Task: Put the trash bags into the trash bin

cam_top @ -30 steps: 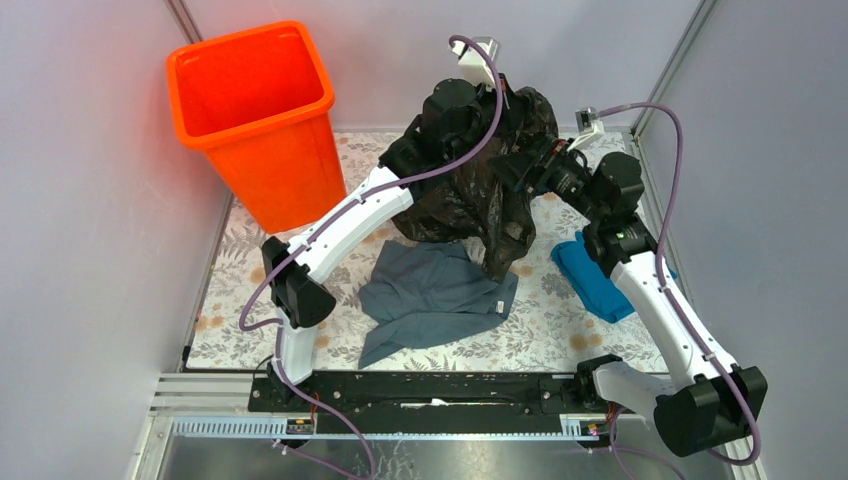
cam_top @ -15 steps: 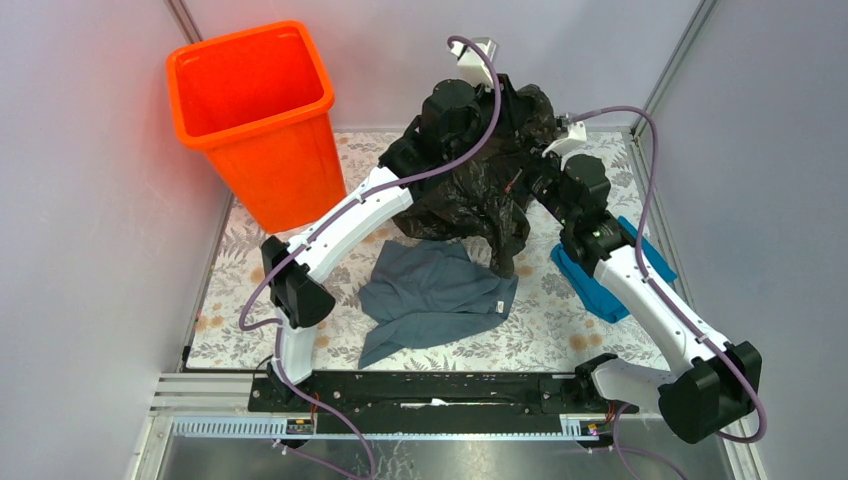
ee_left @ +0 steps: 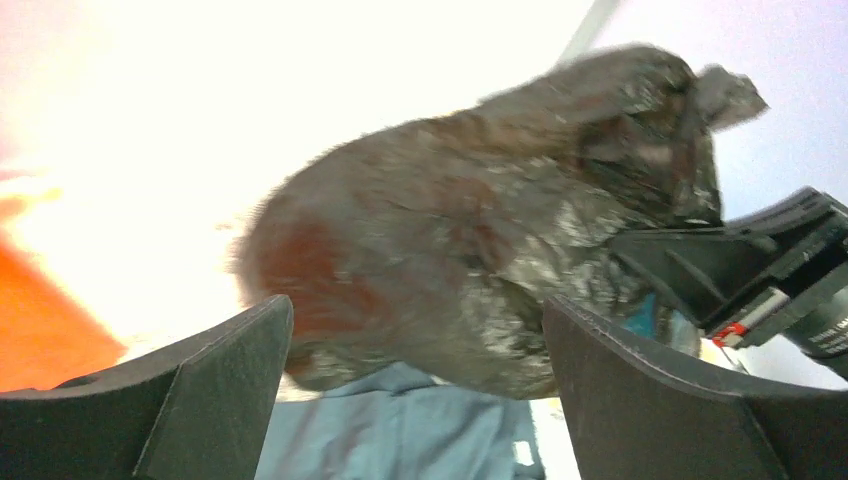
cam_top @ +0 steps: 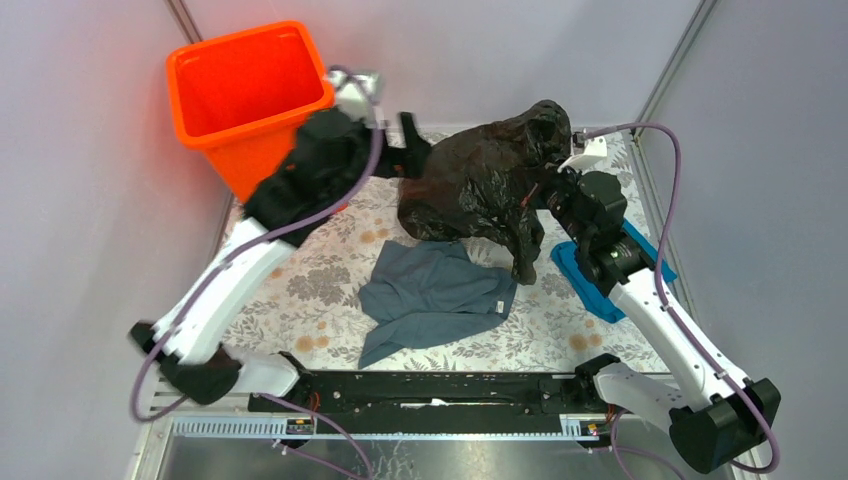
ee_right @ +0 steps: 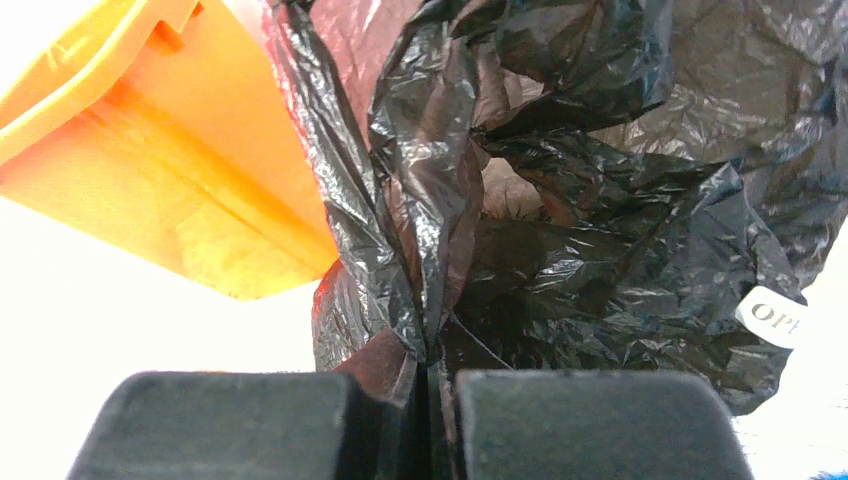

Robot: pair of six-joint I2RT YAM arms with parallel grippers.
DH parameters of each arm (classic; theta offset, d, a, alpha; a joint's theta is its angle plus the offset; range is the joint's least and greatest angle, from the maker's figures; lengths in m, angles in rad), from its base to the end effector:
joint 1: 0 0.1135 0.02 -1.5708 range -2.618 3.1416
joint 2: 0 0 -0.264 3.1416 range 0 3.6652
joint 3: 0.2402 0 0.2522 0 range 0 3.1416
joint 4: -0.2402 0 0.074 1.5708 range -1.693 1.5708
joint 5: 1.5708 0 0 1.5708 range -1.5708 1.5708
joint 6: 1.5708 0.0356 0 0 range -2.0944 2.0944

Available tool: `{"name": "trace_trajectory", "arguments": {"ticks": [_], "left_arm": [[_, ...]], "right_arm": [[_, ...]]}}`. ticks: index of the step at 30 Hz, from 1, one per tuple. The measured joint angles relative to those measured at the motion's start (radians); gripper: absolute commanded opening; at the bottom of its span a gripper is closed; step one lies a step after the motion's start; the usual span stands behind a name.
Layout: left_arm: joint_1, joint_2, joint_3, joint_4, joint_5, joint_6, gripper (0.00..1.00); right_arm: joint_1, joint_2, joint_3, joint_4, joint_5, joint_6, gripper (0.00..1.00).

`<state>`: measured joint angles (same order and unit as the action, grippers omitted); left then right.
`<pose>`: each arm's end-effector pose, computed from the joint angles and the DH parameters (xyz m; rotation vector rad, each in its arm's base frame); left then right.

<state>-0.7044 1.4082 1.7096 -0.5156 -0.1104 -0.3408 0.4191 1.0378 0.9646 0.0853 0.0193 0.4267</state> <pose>0.2313 -0.1914 0.4808 0.2506 1.8138 -0.6482 0.2233 0.0987 0.3841 0.0217 1.5956 0.6488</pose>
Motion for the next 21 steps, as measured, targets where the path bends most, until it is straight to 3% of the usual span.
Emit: {"name": "trace_trajectory", "arguments": {"ticks": [3,7,15,21], "left_arm": [[0.025,-0.146,-0.008,-0.089,-0.127,0.038,0.99],[0.133,-0.19,0.057,-0.164,-0.255,0.066,0.99],[0.276,0.148,0.417,-0.201,-0.412,0.158,0.99],[0.319,0.385,0.528,-0.2,-0.499,0.177,0.99]], "right_arm": [[0.0,-0.032,0.003,-0.026,0.0,-0.019,0.0],[0.0,-0.03,0.037,-0.101,0.008,-0.029,0.0],[0.0,-0.047,0.059,-0.219,-0.058,0.0,0.0],[0.0,-0.103,0.059,-0.262,-0.108,0.007,0.0]]}}
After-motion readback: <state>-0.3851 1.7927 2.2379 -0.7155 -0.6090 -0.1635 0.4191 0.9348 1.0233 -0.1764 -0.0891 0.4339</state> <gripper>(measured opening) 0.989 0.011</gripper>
